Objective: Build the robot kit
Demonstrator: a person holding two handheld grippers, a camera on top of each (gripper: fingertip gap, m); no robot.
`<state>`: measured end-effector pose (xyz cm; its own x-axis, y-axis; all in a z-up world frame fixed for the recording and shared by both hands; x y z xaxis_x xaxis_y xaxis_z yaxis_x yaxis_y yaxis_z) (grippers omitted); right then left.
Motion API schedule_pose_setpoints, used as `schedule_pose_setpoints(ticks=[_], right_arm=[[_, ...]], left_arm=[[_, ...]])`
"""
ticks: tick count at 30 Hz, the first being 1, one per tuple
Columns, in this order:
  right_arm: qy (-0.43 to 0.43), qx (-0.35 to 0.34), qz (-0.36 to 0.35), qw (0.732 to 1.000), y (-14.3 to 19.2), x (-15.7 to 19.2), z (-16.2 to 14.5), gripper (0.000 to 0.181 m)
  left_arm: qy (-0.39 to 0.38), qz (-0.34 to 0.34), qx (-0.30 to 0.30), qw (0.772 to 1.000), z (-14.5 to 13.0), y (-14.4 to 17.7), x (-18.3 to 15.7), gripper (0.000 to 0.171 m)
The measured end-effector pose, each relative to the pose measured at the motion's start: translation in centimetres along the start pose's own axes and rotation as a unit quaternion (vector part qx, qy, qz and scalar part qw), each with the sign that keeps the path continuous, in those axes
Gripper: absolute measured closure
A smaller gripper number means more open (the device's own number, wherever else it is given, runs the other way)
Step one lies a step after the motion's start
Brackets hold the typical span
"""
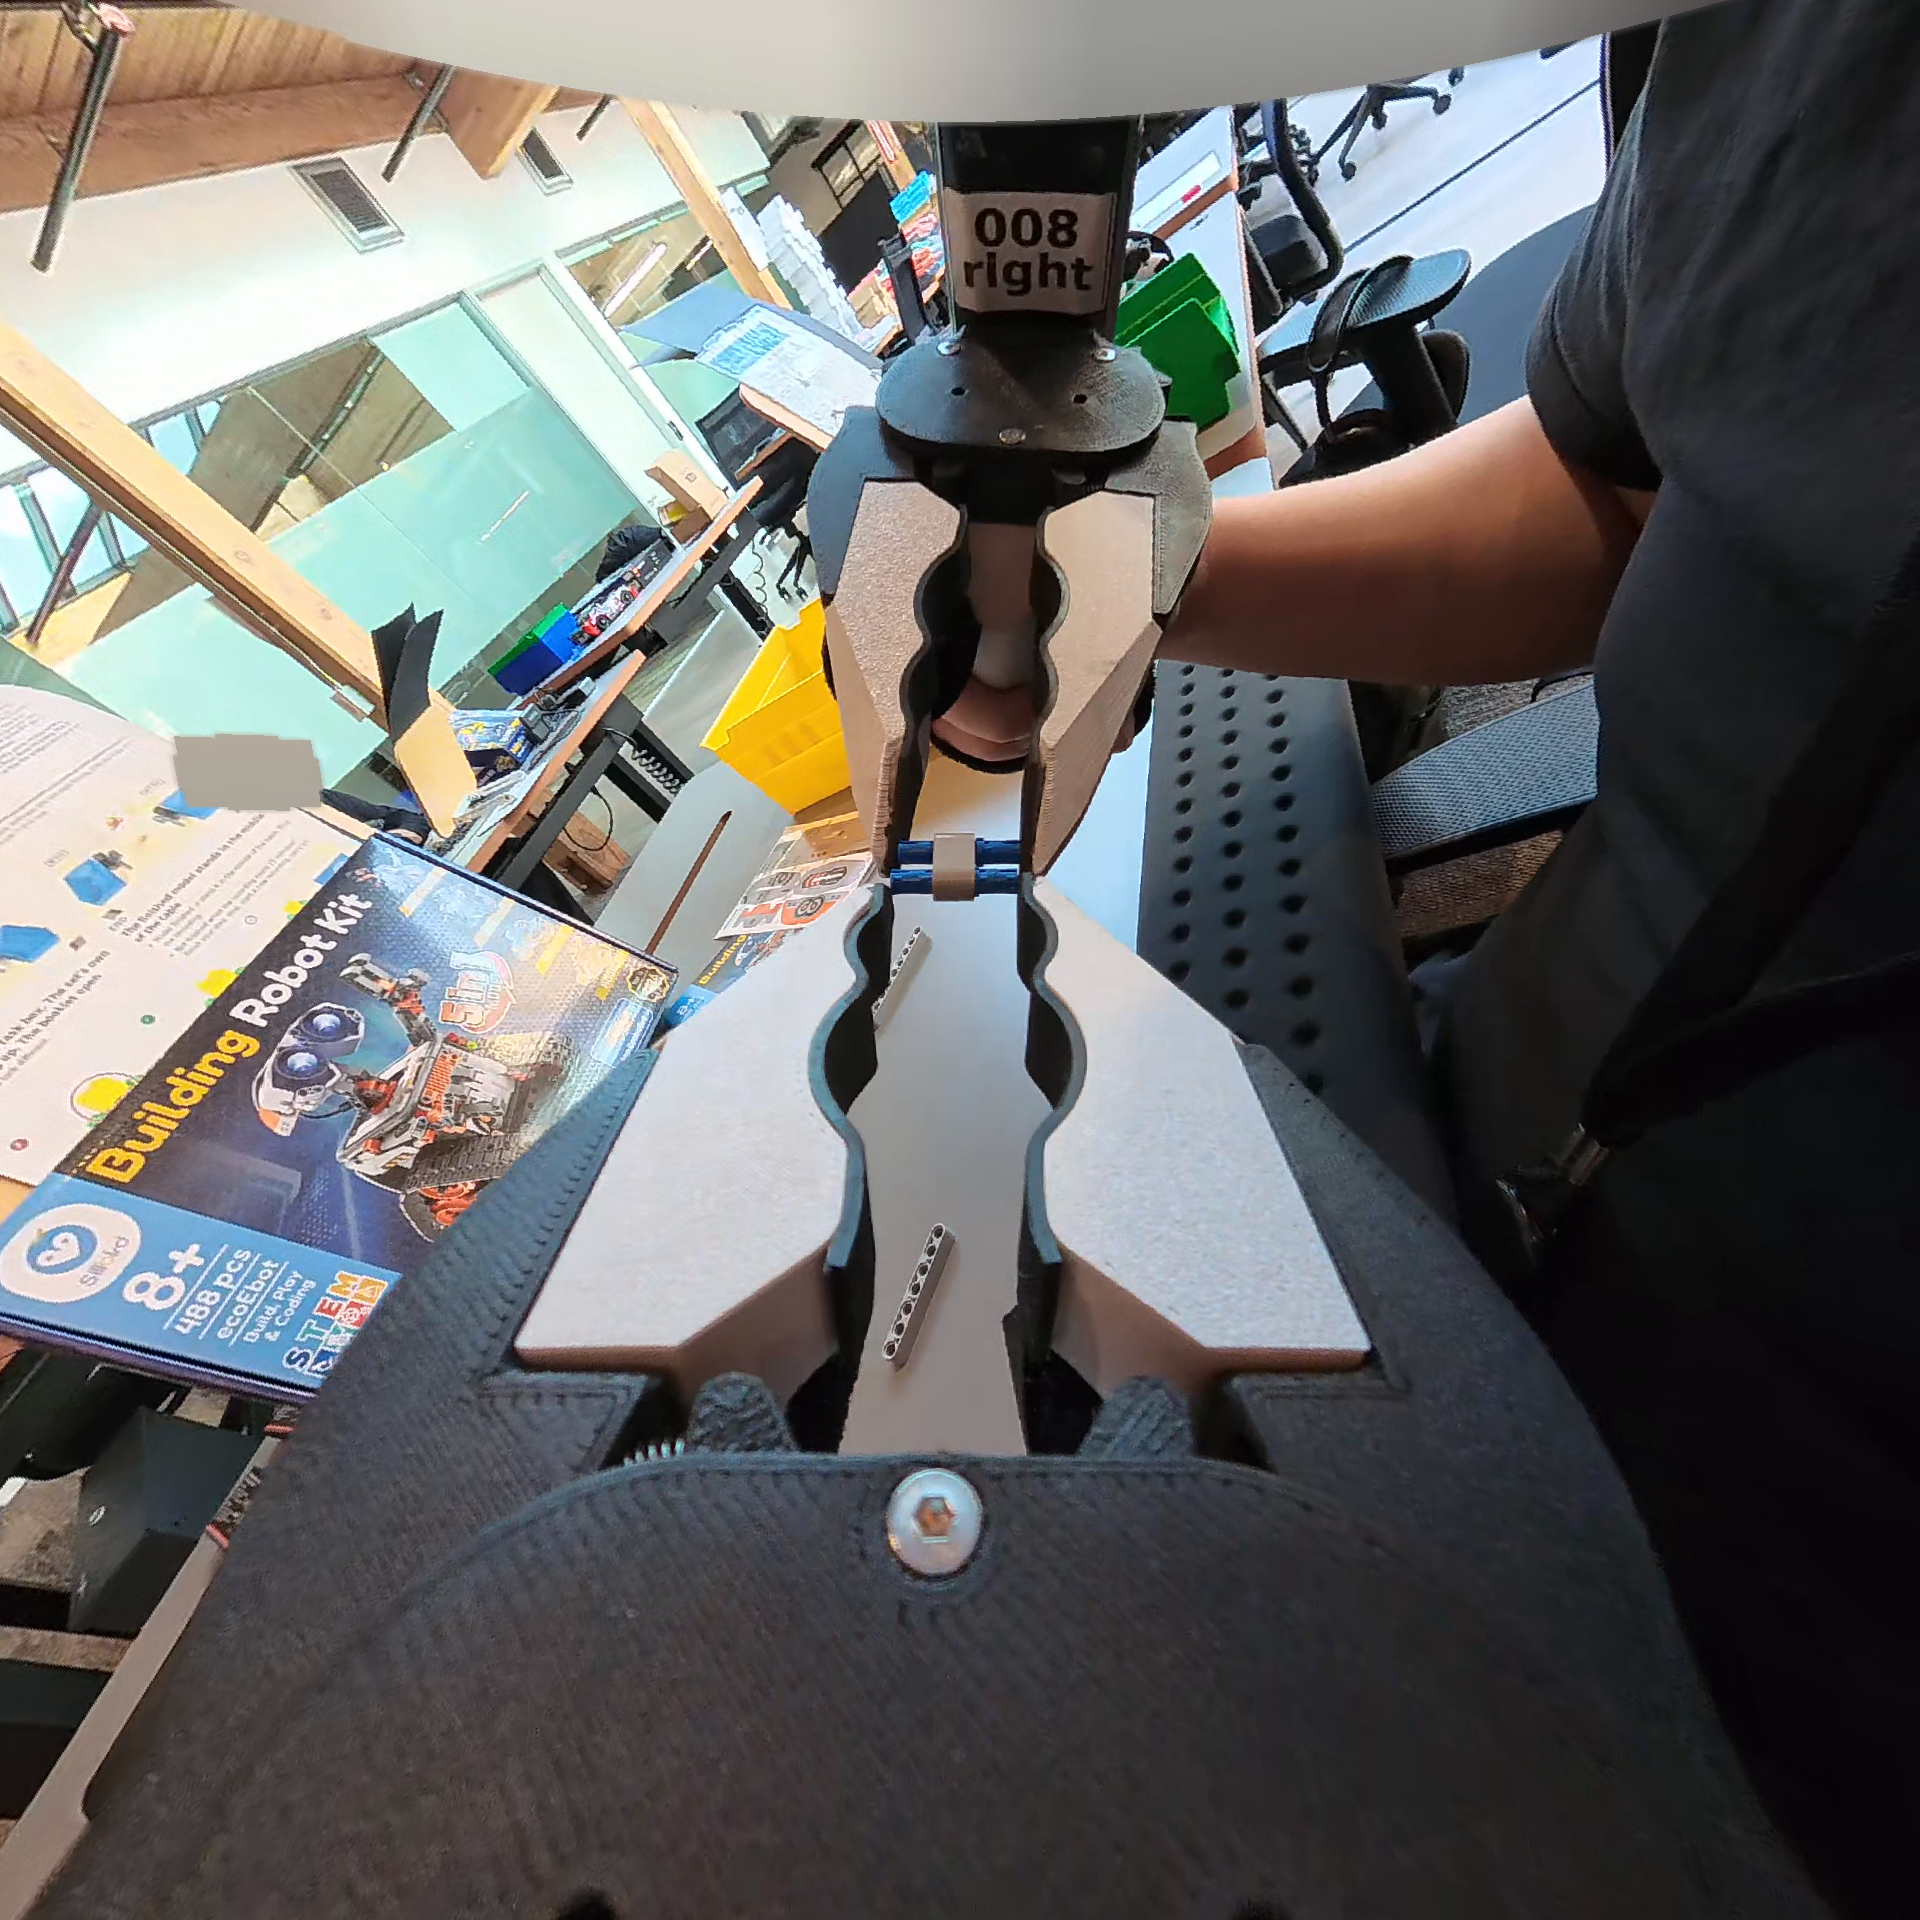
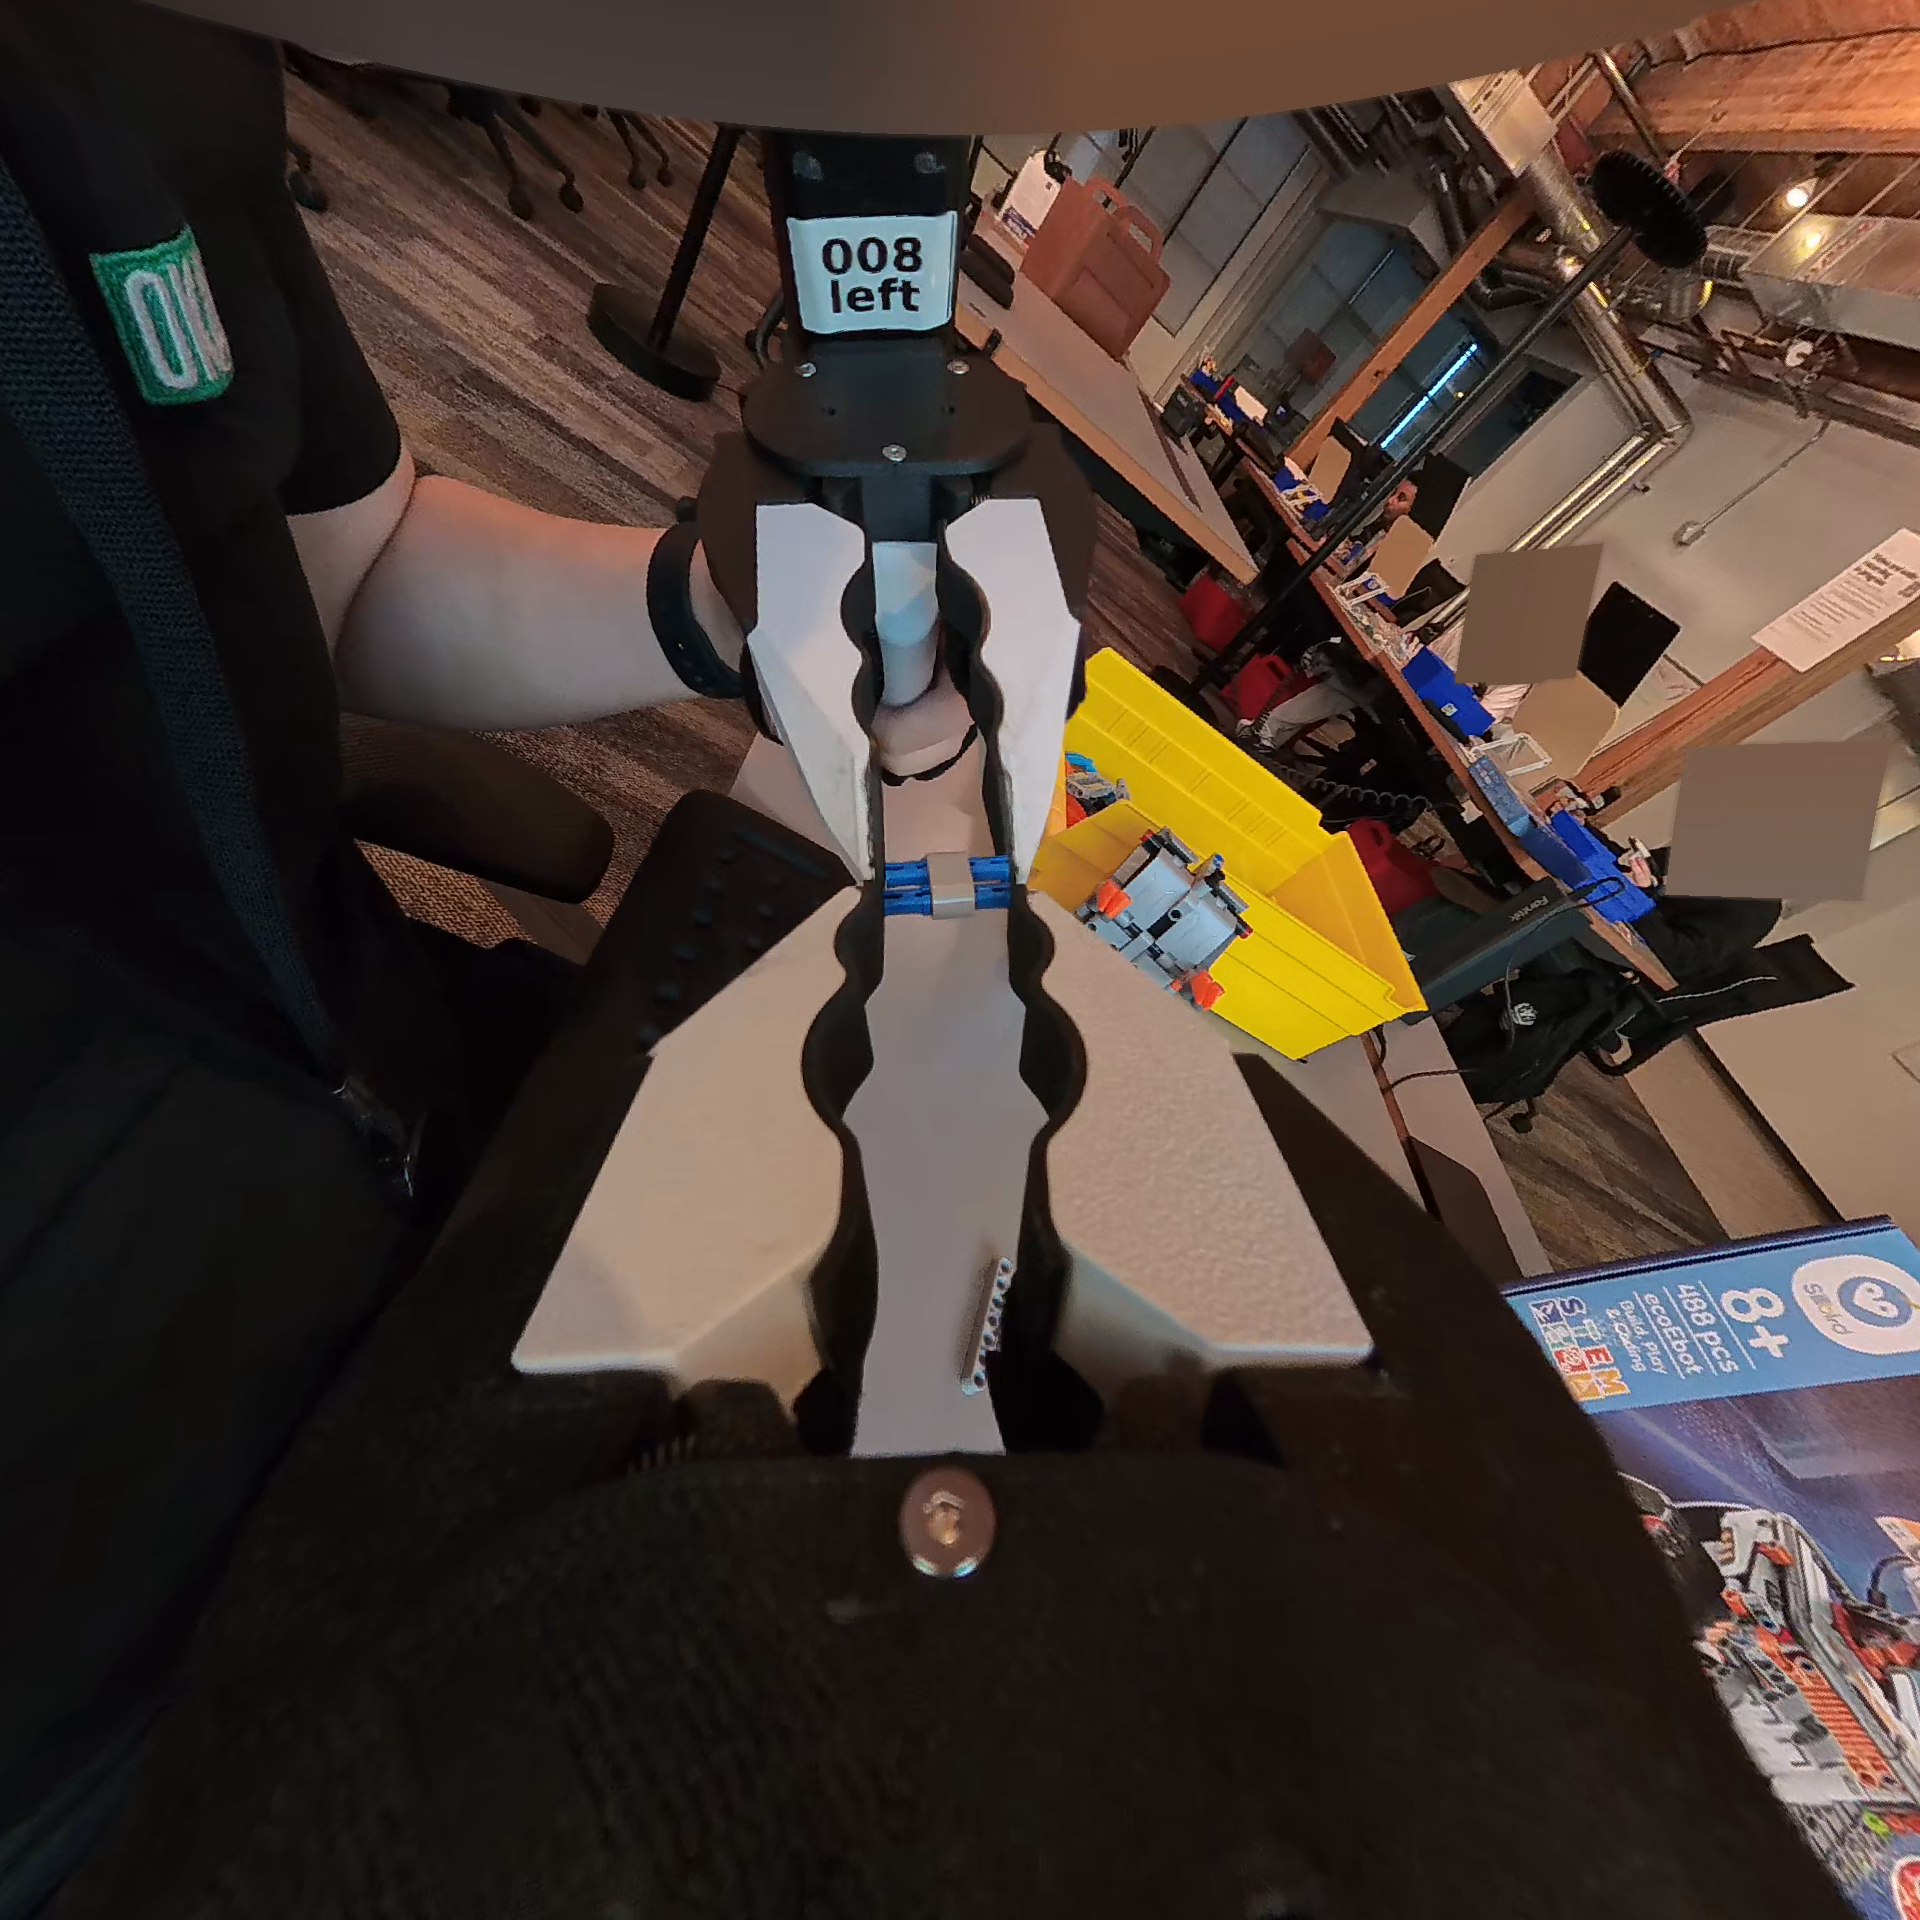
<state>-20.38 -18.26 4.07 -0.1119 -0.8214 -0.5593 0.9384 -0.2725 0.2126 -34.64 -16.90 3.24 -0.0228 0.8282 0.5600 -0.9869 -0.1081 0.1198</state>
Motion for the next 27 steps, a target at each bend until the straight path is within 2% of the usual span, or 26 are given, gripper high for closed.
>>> schedule_pose_setpoints(ticks=[4, 15, 19, 20, 21, 24, 27], right_arm=[[0.019, -0.017, -0.001, 1.000, 0.1, 0.2, 0.2, 0.159], [0.182, -0.041, -0.049, 0.981, 0.1, 1.5, 0.3, 0.159], [0.221, -0.040, -0.067, 0.972, 0.0, 1.9, 0.5, 0.159], [0.228, -0.042, -0.080, 0.969, 0.0, 1.9, 0.7, 0.159], [0.241, -0.043, -0.084, 0.966, 0.1, 2.0, 0.8, 0.160], [0.232, -0.032, -0.080, 0.969, -0.1, 2.0, 0.7, 0.160], [0.198, -0.031, -0.077, 0.977, -0.1, 1.7, 0.4, 0.160]], left_arm=[[-0.023, 0.006, -0.007, 1.000, 0.3, 0.2, -0.3, 0.150], [-0.139, 0.053, -0.011, 0.989, 0.8, 0.4, -1.6, 0.150], [-0.147, 0.056, -0.014, 0.987, 1.0, 0.6, -1.8, 0.150], [-0.148, 0.053, -0.015, 0.987, 1.1, 0.7, -1.9, 0.157], [-0.150, 0.053, -0.018, 0.987, 1.1, 0.8, -2.0, 0.157], [-0.147, 0.052, -0.012, 0.988, 0.9, 0.7, -2.0, 0.157], [-0.113, 0.052, -0.015, 0.992, 0.7, 0.6, -1.7, 0.157]])
Point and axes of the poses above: each gripper's, where its closed fingertips meet, y back along the fingers, z out of its top, x = y × z across the jaws, the point moved 8 cm from there along y, back along the fingers, and after that the axes turned 2 degrees about z, right-handed, at the moved point
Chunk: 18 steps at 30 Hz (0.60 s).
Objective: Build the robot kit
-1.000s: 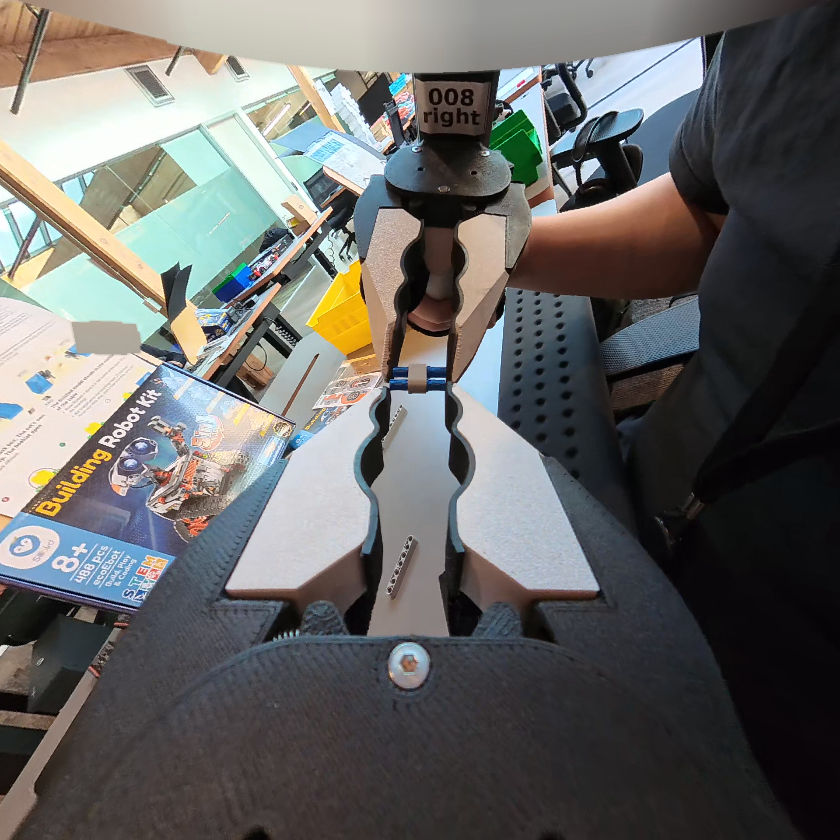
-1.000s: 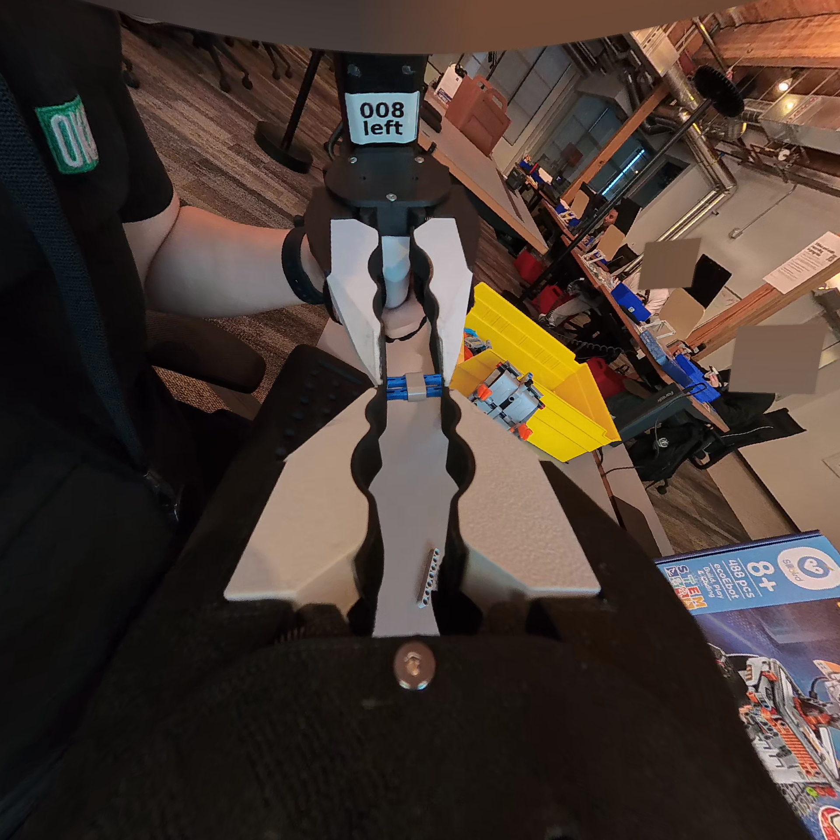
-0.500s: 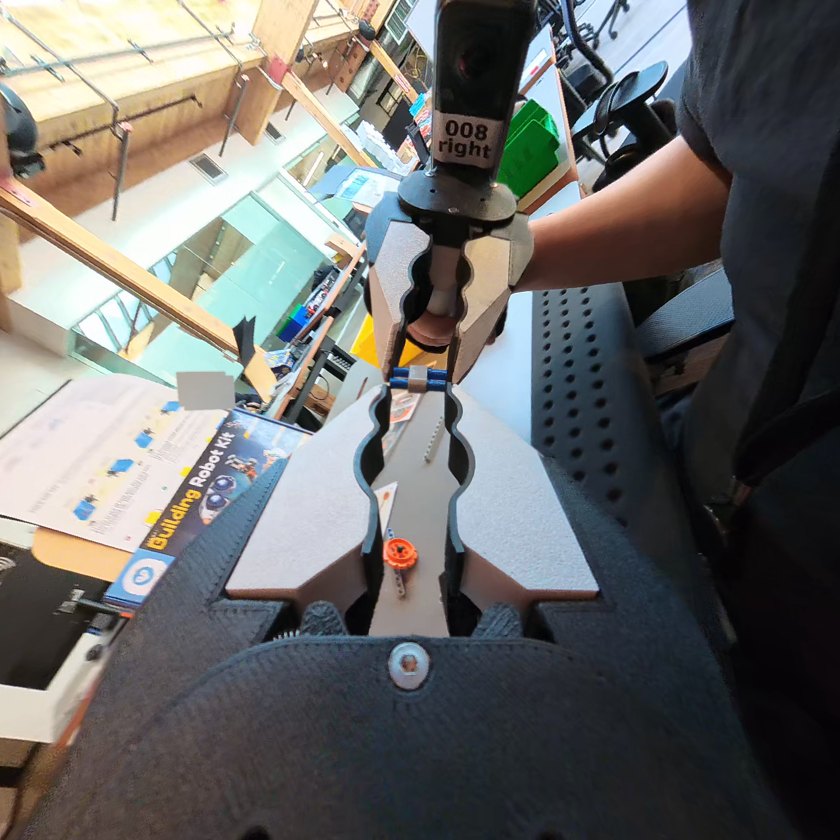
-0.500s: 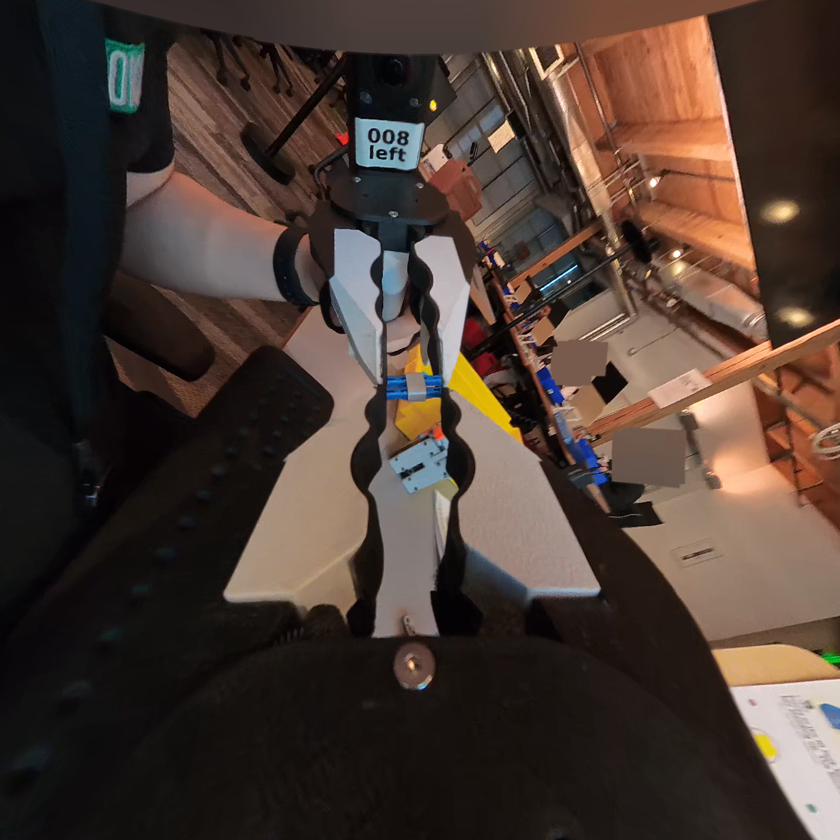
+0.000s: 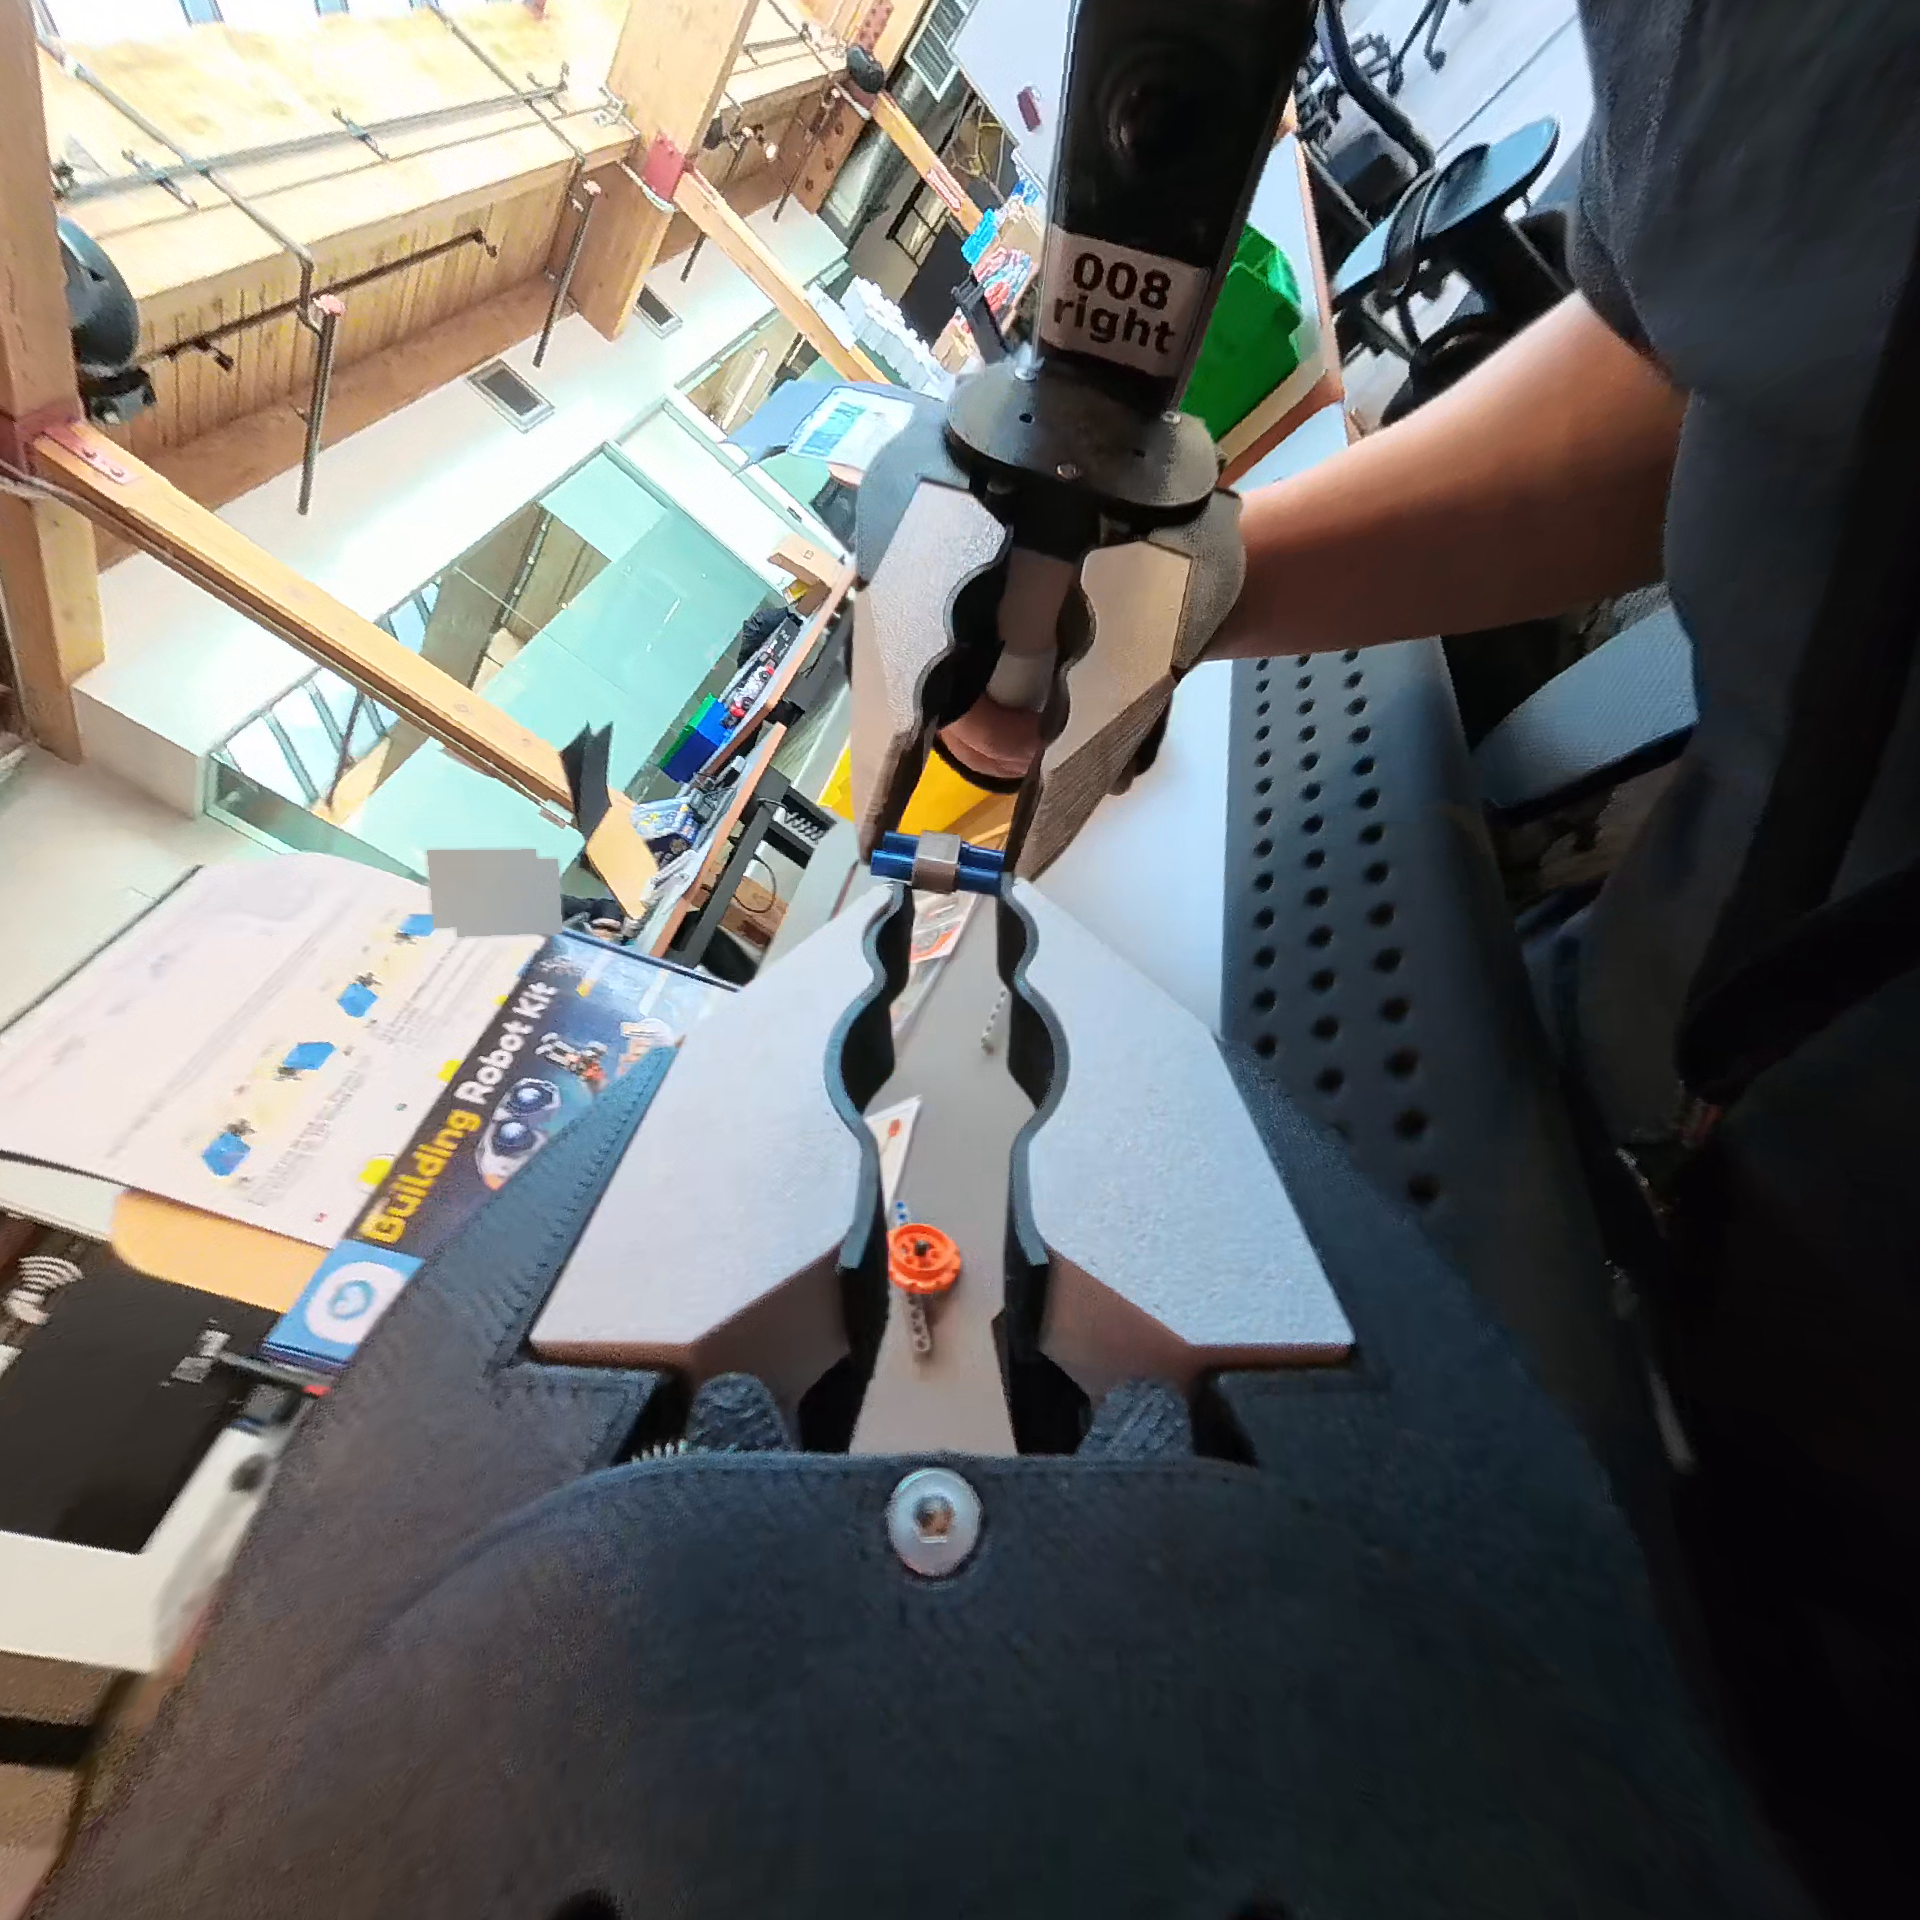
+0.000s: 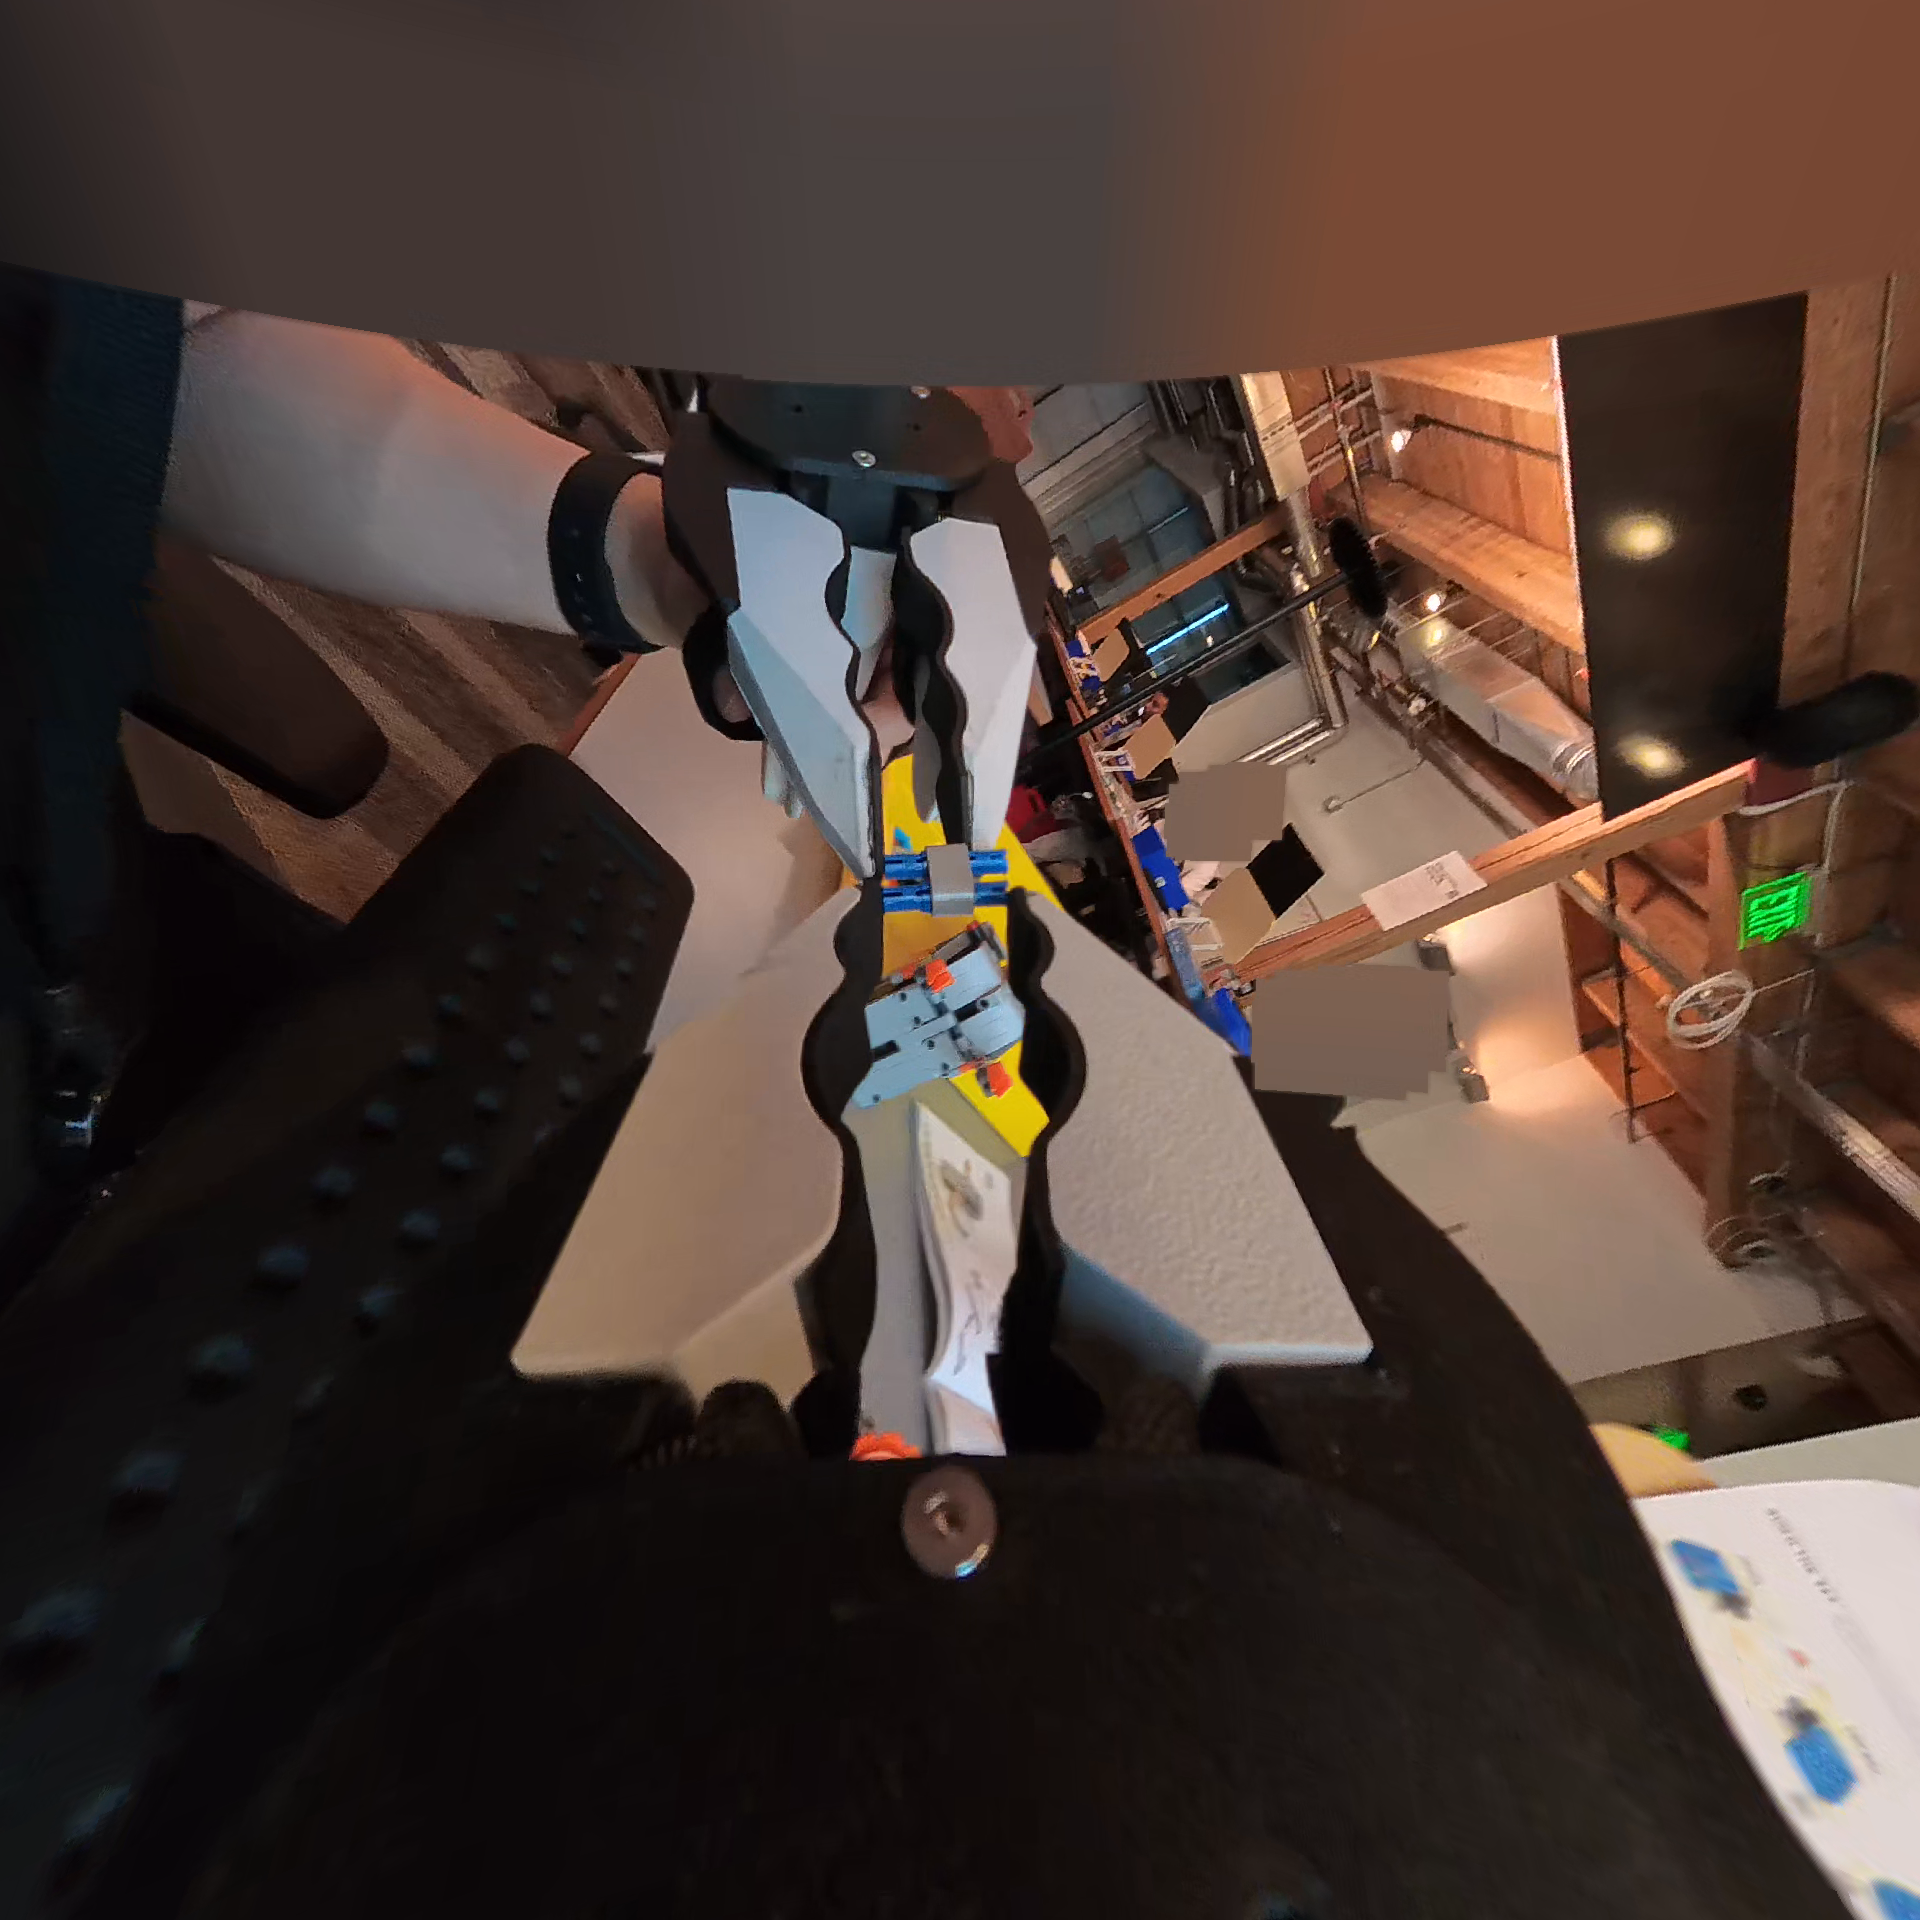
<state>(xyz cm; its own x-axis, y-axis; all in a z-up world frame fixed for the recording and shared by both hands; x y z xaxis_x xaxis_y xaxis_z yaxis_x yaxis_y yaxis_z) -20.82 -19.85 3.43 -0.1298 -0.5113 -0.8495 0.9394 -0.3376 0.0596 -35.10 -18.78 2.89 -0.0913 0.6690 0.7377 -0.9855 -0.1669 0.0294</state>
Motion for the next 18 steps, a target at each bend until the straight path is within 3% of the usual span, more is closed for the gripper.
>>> schedule_pose_setpoints(ticks=[8, 18], right_arm=[[-0.158, 0.025, 0.028, 0.987, -0.5, -0.8, -0.8, 0.160], [-0.177, 0.052, 0.036, 0.982, -0.9, -0.8, -1.1, 0.159]], left_arm=[[0.090, 0.001, -0.014, 0.996, -0.9, 0.0, 0.6, 0.158], [0.133, 0.000, -0.015, 0.991, -1.7, 0.1, 0.5, 0.158]])
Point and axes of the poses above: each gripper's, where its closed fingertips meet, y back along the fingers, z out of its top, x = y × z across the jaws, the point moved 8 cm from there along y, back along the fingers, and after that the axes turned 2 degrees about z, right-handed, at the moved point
